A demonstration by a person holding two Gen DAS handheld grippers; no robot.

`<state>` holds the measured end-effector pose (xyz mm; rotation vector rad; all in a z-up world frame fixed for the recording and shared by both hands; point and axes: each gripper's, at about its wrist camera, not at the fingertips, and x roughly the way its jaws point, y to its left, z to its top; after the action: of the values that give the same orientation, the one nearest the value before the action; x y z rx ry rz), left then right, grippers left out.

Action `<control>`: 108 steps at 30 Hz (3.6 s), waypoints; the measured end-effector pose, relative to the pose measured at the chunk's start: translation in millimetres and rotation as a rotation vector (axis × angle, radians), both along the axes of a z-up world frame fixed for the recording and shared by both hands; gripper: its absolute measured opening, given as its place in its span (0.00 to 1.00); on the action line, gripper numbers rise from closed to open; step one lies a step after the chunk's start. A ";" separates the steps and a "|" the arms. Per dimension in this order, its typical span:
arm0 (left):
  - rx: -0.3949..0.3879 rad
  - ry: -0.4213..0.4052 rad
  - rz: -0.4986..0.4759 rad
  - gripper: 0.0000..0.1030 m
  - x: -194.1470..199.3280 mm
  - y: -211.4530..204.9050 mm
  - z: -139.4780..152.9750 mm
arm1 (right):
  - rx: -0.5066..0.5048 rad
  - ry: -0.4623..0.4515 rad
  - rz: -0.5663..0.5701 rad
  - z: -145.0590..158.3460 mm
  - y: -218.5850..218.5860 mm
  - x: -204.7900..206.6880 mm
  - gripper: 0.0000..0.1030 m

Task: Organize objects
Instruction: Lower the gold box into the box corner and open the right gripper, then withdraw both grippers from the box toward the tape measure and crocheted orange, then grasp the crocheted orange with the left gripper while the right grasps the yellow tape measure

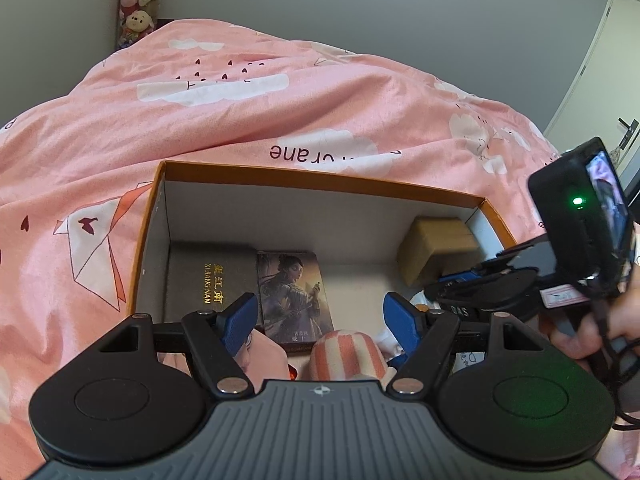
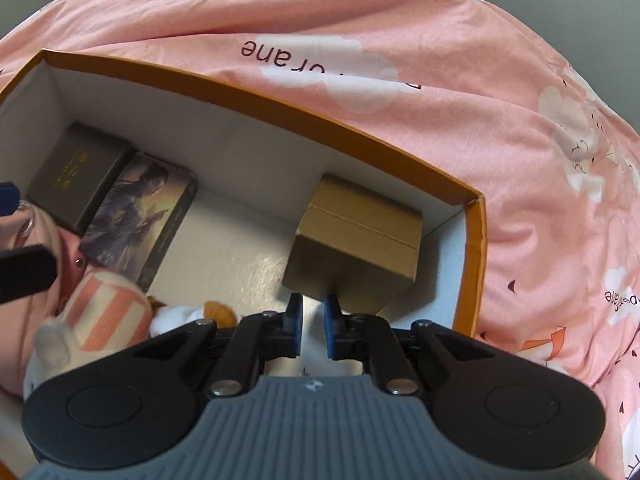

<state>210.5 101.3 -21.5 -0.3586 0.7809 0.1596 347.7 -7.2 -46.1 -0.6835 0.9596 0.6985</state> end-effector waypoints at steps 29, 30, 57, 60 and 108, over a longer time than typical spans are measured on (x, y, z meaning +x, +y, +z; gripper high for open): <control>0.022 -0.038 -0.006 0.79 -11.2 -6.0 11.4 | 0.249 0.035 -0.072 23.4 -6.1 -4.5 0.22; 0.024 -0.043 -0.009 0.79 -12.8 -7.8 14.0 | 0.262 0.023 -0.067 27.0 -9.2 -8.8 0.32; 0.048 -0.105 -0.219 0.65 -92.6 -71.0 73.8 | 0.550 -0.343 -0.173 109.7 -174.8 -164.0 0.99; 0.002 -0.061 -0.269 0.65 -97.1 -80.5 63.9 | 0.512 -0.275 -0.190 96.6 -186.7 -169.6 0.99; 0.114 0.326 -0.518 0.53 -101.3 -172.7 -69.6 | 0.393 0.037 -0.280 -8.3 -209.8 -182.4 0.73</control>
<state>109.2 -71.3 -91.1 -0.0127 1.1564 -0.2295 165.2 -217.0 -54.4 -0.1861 0.8966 0.6276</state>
